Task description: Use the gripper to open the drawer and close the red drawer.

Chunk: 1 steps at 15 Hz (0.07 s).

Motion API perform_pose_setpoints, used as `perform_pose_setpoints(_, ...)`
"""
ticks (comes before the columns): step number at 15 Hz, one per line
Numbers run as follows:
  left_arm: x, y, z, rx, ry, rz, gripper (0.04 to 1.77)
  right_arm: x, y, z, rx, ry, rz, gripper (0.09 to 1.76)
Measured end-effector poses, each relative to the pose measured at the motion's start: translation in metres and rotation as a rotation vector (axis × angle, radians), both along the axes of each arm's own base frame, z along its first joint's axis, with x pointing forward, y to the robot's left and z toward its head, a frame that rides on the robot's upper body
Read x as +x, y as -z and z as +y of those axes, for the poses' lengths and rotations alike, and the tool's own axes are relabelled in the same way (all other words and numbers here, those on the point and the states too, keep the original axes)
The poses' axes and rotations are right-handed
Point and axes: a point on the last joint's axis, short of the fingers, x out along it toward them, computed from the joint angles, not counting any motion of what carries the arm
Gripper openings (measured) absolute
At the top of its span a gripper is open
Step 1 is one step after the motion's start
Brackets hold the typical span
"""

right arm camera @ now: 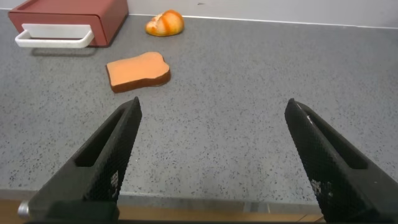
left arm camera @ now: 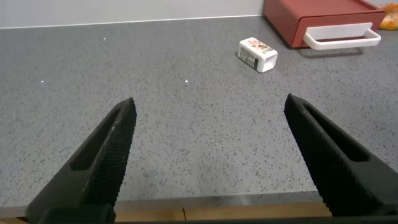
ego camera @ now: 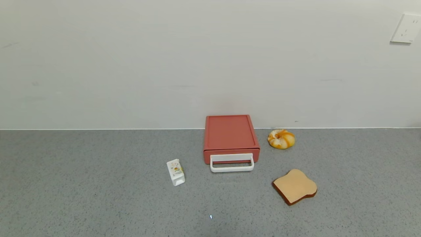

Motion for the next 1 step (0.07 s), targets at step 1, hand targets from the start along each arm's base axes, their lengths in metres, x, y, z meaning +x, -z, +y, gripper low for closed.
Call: perform_pose_setpoints(1,0.0000,0.0000,0.0000,0.000,0.000,0.000,1.72,0.0000,0.0002,0.0000,0.000,0.000,0.001,1.70)
